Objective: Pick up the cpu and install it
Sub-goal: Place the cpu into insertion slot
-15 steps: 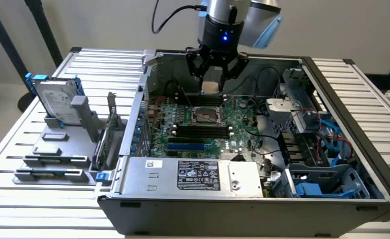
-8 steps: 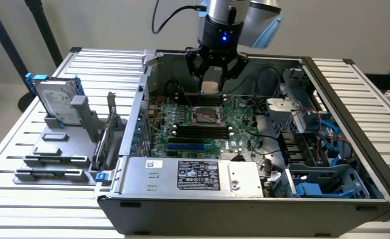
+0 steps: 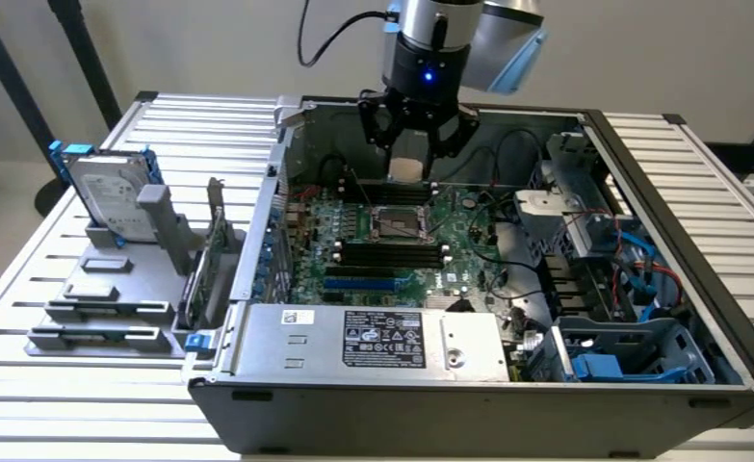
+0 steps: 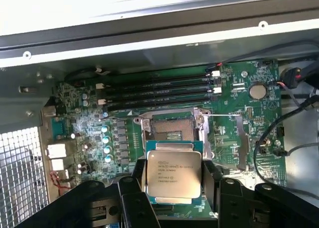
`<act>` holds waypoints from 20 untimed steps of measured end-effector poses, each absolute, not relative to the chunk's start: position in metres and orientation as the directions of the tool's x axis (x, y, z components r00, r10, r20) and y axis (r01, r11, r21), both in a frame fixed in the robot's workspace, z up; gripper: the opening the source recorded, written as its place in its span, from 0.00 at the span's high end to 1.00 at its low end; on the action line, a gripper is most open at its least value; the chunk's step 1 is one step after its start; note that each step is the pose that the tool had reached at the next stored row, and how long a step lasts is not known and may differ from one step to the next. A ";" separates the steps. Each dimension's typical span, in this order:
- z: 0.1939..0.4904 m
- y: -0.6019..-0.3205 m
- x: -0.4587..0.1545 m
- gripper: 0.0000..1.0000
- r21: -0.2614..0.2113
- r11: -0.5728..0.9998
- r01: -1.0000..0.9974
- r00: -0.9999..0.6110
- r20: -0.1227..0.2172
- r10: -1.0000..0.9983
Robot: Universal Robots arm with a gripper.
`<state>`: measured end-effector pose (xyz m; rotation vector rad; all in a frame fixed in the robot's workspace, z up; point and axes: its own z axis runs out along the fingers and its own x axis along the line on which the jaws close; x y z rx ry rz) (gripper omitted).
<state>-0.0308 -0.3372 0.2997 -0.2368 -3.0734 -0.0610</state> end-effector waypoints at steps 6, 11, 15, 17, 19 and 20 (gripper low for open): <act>0.297 -0.337 -0.031 0.45 0.035 0.965 0.261 -0.964 0.061 0.258; 0.294 -0.337 -0.031 0.45 0.035 0.937 0.347 -0.937 0.061 0.344; 0.292 -0.337 -0.031 0.45 0.035 0.909 0.415 -0.909 0.061 0.413; 0.291 -0.337 -0.031 0.45 0.035 0.894 0.448 -0.893 0.061 0.445; 0.289 -0.337 -0.031 0.45 0.035 0.877 0.479 -0.877 0.061 0.477; 0.289 -0.337 -0.031 0.45 0.035 0.868 0.495 -0.868 0.061 0.493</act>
